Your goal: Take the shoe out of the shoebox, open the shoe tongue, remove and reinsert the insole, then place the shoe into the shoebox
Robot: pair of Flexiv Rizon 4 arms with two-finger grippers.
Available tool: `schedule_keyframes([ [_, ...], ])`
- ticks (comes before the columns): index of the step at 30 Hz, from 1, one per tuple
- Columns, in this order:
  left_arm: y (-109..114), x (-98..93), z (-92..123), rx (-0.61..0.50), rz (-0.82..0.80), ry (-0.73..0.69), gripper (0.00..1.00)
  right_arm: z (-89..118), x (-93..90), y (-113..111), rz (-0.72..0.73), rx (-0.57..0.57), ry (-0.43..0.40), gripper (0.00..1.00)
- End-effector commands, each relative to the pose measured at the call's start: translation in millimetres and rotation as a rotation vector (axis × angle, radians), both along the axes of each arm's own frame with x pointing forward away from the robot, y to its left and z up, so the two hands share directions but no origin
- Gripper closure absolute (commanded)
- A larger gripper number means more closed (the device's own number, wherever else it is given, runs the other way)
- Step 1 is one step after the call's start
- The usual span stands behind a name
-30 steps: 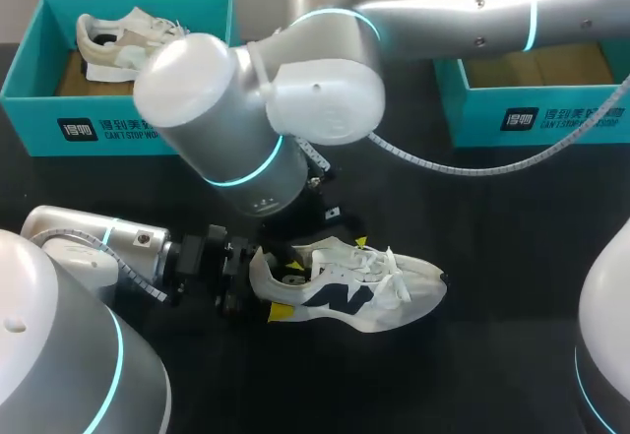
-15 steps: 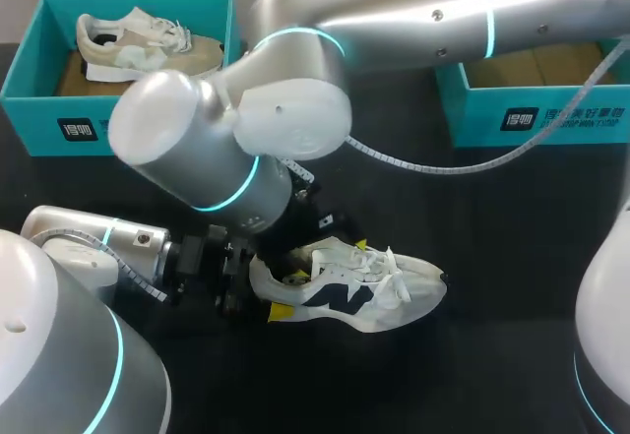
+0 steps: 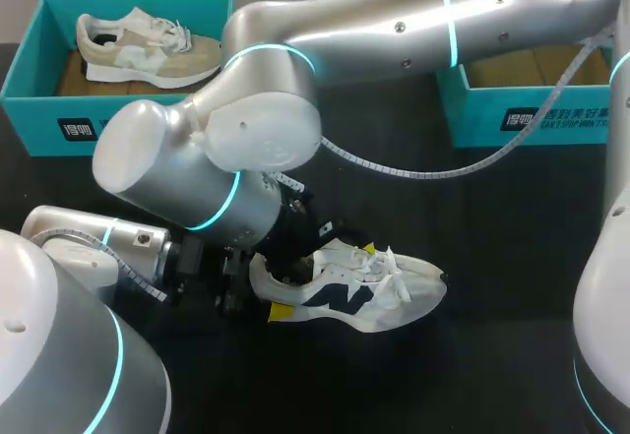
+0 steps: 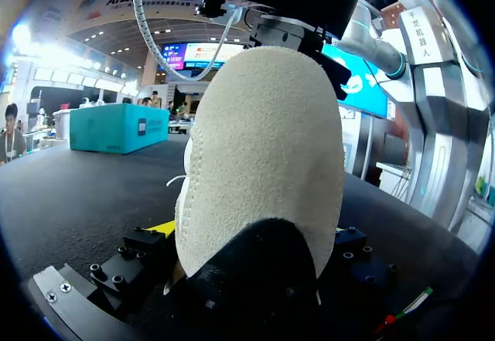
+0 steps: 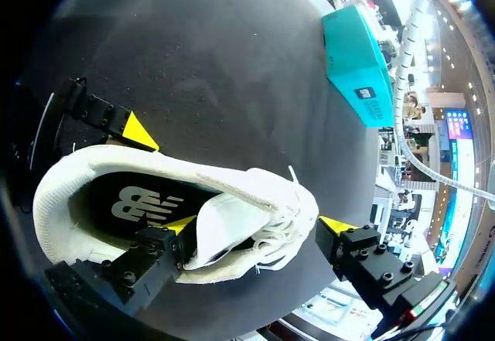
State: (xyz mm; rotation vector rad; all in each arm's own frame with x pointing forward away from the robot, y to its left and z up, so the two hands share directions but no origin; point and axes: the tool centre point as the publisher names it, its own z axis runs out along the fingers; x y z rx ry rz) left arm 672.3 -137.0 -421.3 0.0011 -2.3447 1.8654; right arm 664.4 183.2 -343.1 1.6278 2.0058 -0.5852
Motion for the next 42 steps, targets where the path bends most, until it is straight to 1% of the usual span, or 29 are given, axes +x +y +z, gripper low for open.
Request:
schedule_keyframes([
  [1,-1.8,0.8,-2.2,0.002,-0.004,0.001,1.0,4.7,-8.5,1.8,-0.375,-0.043,-0.313,0.0],
  [15,-1.8,0.8,-2.2,0.002,-0.004,0.001,1.0,20.0,-6.4,-10.3,-0.38,-0.014,-0.272,0.0],
  [19,-1.8,0.8,-2.2,0.002,-0.004,0.001,1.0,24.5,-8.3,-13.3,-0.392,0.023,-0.254,0.0],
  [20,-1.8,0.8,-2.2,0.002,-0.004,0.001,1.0,25.8,-9.5,-13.8,-0.394,0.03,-0.254,0.09],
  [21,-1.8,0.8,-2.2,0.002,-0.004,0.001,1.0,26.4,-10.4,-14.0,-0.396,0.033,-0.25,0.26],
  [23,-1.8,0.8,-2.2,0.002,-0.004,0.001,1.0,26.5,-12.3,-14.2,-0.398,0.053,-0.239,0.37],
  [24,-1.8,0.8,-2.2,0.002,-0.004,0.001,1.0,26.1,-13.1,-14.1,-0.398,0.053,-0.237,0.5],
  [25,-1.8,0.8,-2.2,0.002,-0.004,0.001,1.0,25.4,-13.7,-14.1,-0.398,0.054,-0.23,0.55],
  [27,-1.8,0.8,-2.2,0.002,-0.004,0.001,1.0,24.7,-14.4,-14.2,-0.397,0.065,-0.221,0.58],
  [35,-1.8,0.8,-2.2,0.002,-0.004,0.001,1.0,31.7,-16.8,-15.6,-0.394,0.089,-0.191,0.58],
  [38,-1.8,0.8,-2.2,0.002,-0.004,0.001,1.0,35.3,-18.8,-15.3,-0.393,0.105,-0.176,0.55],
  [42,-1.8,0.8,-2.2,0.002,-0.004,0.001,1.0,34.5,-22.5,-14.4,-0.41,0.128,-0.144,0.56],
])
